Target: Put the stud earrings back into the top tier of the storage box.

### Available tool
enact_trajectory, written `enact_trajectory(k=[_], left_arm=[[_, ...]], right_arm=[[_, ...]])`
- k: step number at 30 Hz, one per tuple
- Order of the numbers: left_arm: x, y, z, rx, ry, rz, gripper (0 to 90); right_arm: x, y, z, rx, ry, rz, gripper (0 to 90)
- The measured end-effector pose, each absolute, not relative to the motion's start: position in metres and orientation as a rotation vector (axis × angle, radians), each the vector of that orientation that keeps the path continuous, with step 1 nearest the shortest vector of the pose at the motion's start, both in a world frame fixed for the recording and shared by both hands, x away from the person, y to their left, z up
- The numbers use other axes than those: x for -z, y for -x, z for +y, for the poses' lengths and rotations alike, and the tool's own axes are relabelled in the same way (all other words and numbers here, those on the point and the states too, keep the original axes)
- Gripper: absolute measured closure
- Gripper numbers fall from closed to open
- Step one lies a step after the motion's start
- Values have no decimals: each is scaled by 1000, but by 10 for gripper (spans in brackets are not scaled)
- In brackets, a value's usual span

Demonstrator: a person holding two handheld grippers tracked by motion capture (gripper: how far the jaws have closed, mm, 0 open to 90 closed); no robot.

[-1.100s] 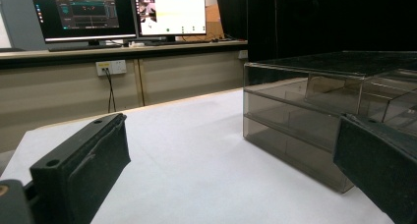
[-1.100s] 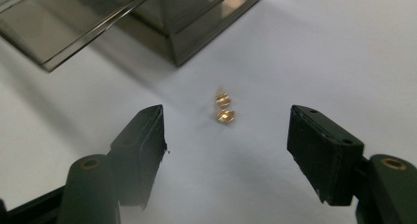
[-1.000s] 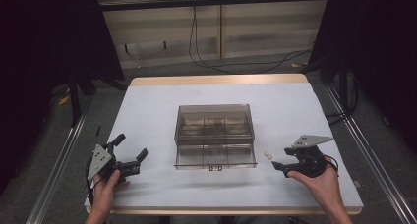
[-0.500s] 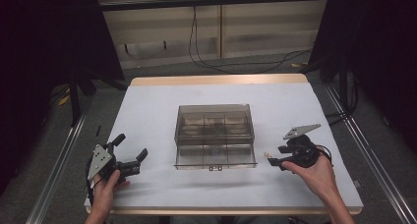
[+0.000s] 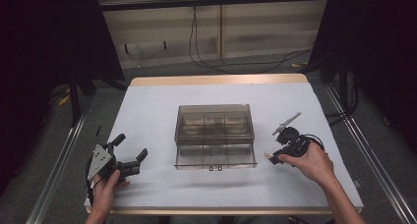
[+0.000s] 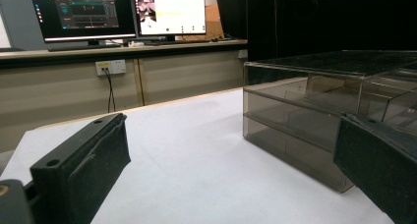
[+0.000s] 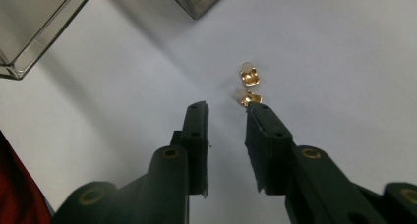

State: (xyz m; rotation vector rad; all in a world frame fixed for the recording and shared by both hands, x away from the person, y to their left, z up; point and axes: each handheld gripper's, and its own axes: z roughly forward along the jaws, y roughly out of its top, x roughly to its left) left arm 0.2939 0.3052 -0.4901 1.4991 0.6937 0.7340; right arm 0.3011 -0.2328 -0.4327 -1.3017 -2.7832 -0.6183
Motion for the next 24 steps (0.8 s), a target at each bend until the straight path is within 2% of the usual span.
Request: enact_trajectory(k=[9, 12, 15, 24], left_arm=[[490, -294, 305, -733, -1496, 698, 6], [490, -294, 305, -733, -1496, 697, 6], [490, -294, 305, -732, -1498, 697, 6], [490, -294, 305, -733, -1496, 697, 6]], right_arm=[[433, -318, -222, 476, 1223, -2802, 793], [434, -321, -221, 453, 1222, -2804, 788], [434, -326, -218, 432, 1212, -2815, 737], [440, -331, -214, 361, 1193, -2817, 739]])
